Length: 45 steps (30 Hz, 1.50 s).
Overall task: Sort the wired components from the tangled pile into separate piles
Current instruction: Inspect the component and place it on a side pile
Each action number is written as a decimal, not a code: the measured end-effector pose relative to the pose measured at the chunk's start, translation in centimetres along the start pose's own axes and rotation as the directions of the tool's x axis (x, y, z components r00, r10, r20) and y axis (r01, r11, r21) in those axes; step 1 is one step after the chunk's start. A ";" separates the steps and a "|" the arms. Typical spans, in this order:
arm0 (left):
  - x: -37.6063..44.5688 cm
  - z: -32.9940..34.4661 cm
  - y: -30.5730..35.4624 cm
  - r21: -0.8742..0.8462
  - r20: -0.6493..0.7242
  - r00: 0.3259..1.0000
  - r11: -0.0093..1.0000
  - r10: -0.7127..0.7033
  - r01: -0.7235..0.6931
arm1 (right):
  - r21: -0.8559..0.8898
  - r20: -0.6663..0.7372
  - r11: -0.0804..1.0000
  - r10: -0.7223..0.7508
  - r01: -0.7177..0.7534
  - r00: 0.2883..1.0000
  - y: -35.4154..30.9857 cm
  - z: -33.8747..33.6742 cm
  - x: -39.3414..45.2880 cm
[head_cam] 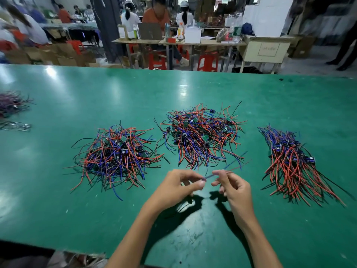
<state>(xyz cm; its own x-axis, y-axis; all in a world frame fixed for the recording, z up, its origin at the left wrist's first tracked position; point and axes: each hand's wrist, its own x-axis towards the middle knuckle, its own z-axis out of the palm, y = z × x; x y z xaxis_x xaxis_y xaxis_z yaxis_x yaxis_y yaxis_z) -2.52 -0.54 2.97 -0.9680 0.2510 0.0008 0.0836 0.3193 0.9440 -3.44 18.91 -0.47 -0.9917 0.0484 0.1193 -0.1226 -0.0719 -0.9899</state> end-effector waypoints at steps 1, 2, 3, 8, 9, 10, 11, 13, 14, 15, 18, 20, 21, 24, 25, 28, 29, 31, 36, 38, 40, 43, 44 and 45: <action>0.2 -1.0 0.4 -0.030 -0.057 0.998 0.999 0.016 -0.018 | 0.011 0.005 1.000 0.008 -0.008 1.000 0.0 0.0 0.1; 0.3 -2.3 0.9 -0.062 -0.124 0.992 0.997 0.032 -0.040 | 0.023 0.007 1.000 0.021 -0.021 1.000 0.0 -0.1 0.1; 0.5 -3.7 1.3 -0.089 -0.195 0.980 0.994 0.040 -0.058 | 0.033 0.011 0.999 0.035 -0.035 0.999 0.0 -0.1 0.2; 1.1 -11.5 1.6 0.086 -0.621 0.783 0.996 0.024 0.037 | -0.010 0.076 0.999 0.032 -0.031 0.997 0.0 0.0 0.0; 1.2 -12.7 1.0 0.198 -0.705 0.709 0.969 0.035 0.150 | -0.028 0.085 0.999 0.023 -0.020 0.996 -0.1 0.0 0.0; 1.2 -13.6 0.4 0.283 -0.759 0.650 0.917 0.035 0.282 | -0.043 0.089 0.999 0.018 -0.015 0.996 -0.2 0.1 0.0; 1.2 -14.2 -0.4 0.319 -0.785 0.620 0.860 0.004 0.398 | -0.055 0.091 0.998 0.018 -0.013 0.996 -0.2 0.1 0.0; 1.0 -14.6 -1.7 0.307 -0.789 0.604 0.782 -0.109 0.542 | -0.071 0.095 0.997 0.019 -0.012 0.995 -0.2 0.1 0.0; 0.8 -14.3 -2.1 0.298 -0.793 0.594 0.765 -0.135 0.571 | -0.079 0.097 0.997 0.020 -0.013 0.995 -0.2 0.1 0.0; 0.6 -13.9 -2.1 0.299 -0.806 0.578 0.758 -0.124 0.580 | -0.086 0.098 0.996 0.021 -0.013 0.995 -0.1 0.1 0.0; 0.8 -11.5 -1.0 0.440 -0.813 0.577 0.722 0.069 0.533 | -0.103 0.093 0.995 0.020 -0.010 0.996 -0.2 0.1 -0.1; 1.7 -9.1 0.0 0.581 -0.716 0.668 0.703 0.203 0.409 | -0.109 0.084 0.994 0.023 -0.014 0.996 -0.1 0.1 -0.1; 2.3 -7.9 0.3 0.623 -0.658 0.722 0.694 0.214 0.362 | -0.113 0.080 0.993 0.024 -0.015 0.997 -0.1 0.1 -0.1; 4.8 -4.4 0.0 0.644 -0.544 0.837 0.665 0.051 0.378 | -0.136 0.075 0.991 0.020 -0.009 0.997 -0.1 0.1 -0.2; 5.6 -3.5 -0.4 0.640 -0.531 0.847 0.652 -0.006 0.406 | -0.145 0.076 0.989 0.016 -0.005 0.997 -0.1 0.1 -0.2; 7.2 -1.7 -1.7 0.578 -0.549 0.830 0.676 -0.093 0.458 | -0.155 0.077 0.988 0.010 0.002 0.997 -0.3 0.1 -0.2; 7.5 -1.4 -2.0 0.546 -0.565 0.819 0.700 -0.098 0.461 | -0.156 0.077 0.988 0.010 0.002 0.997 -0.3 0.1 -0.2; 7.7 -1.3 -2.3 0.501 -0.587 0.802 0.728 -0.113 0.469 | -0.158 0.078 0.987 0.010 0.002 0.997 -0.4 0.1 -0.2; 7.4 -2.0 -1.9 0.471 -0.520 0.827 0.736 -0.213 0.486 | -0.150 0.085 0.989 0.024 -0.011 0.996 -0.5 0.1 -0.3; 7.0 -2.2 -2.0 0.333 -0.475 0.825 0.806 -0.305 0.490 | -0.155 0.084 0.988 0.020 -0.007 0.996 -0.5 0.1 -0.3; 6.3 -2.1 -1.9 0.195 -0.414 0.832 0.857 -0.370 0.478 | -0.154 0.078 0.988 0.017 -0.005 0.997 -0.4 0.1 -0.2; 4.8 -1.4 -0.3 -0.023 -0.298 0.861 0.905 -0.412 0.425 | -0.160 0.067 0.987 0.017 -0.007 0.998 -0.2 0.1 0.0; 4.3 -0.9 0.3 -0.089 -0.257 0.873 0.910 -0.414 0.405 | -0.169 0.061 0.986 0.018 -0.007 0.998 -0.1 0.1 0.0; 3.8 -0.4 0.9 -0.133 -0.213 0.887 0.911 -0.410 0.389 | -0.182 0.056 0.983 0.019 -0.009 0.998 0.0 0.1 0.1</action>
<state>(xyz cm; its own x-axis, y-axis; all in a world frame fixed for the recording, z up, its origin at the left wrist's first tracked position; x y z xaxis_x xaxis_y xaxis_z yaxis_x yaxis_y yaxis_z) -6.18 0.35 3.96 -0.9432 -0.1025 -0.3161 -0.3322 0.2676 0.9045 -3.58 18.82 -0.46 -0.9945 -0.0093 0.1045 -0.1049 0.1104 -0.9883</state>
